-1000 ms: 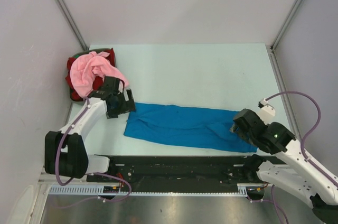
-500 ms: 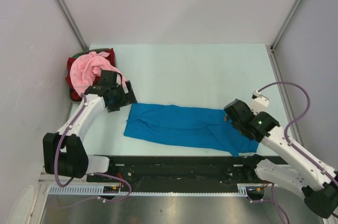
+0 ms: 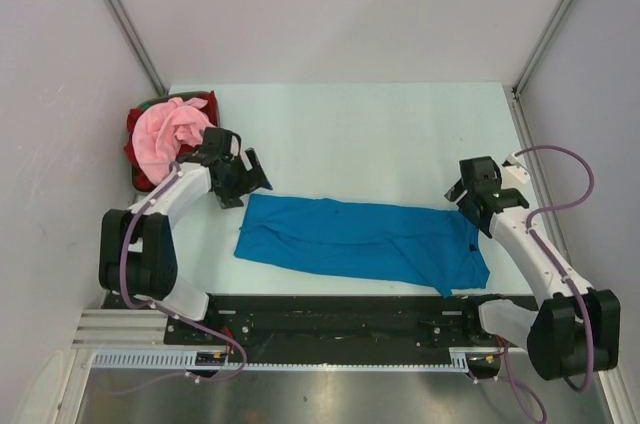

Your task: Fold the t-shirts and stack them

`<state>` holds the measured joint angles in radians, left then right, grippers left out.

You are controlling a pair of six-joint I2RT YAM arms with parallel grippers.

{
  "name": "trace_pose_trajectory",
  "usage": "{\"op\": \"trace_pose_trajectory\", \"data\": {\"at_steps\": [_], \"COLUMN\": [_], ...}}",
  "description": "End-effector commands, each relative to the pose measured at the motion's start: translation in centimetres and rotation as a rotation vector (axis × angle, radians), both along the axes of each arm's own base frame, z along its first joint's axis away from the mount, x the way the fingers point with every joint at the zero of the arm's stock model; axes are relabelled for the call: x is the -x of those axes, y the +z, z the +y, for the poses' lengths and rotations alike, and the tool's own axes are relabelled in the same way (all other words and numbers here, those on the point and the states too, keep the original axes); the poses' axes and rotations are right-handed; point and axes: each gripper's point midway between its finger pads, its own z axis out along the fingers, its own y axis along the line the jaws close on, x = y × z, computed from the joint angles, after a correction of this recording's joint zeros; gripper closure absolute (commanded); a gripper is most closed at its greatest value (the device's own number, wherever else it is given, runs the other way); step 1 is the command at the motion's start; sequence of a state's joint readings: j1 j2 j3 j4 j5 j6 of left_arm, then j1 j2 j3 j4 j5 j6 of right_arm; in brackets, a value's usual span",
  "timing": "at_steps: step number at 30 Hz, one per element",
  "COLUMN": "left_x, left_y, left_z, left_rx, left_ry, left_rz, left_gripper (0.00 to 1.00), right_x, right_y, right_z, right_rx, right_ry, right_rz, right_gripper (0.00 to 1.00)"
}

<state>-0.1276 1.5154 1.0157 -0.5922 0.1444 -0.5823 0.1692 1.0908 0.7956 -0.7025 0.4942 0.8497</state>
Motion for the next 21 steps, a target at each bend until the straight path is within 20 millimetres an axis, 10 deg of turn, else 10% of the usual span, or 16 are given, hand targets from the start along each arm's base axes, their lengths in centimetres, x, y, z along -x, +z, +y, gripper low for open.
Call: {"op": "trace_pose_trajectory", "data": {"at_steps": [1,21], "left_x": [-1.3,-1.6], "left_y": [0.0,-3.5], "left_z": [-1.6,-4.9], "left_rx": [0.105,0.109], "left_ry": [0.017,-0.028], "left_rz": [-0.028,0.035], "left_gripper": [0.06,0.06], "right_x": [-1.0,-2.3], "right_y": [-1.9,-6.5], "right_z": [-0.1,-2.5], "right_rx": [-0.014,-0.104], "right_ry": [0.026,-0.041], "right_rz": [0.022,0.081], "right_gripper": [0.03,0.12]}}
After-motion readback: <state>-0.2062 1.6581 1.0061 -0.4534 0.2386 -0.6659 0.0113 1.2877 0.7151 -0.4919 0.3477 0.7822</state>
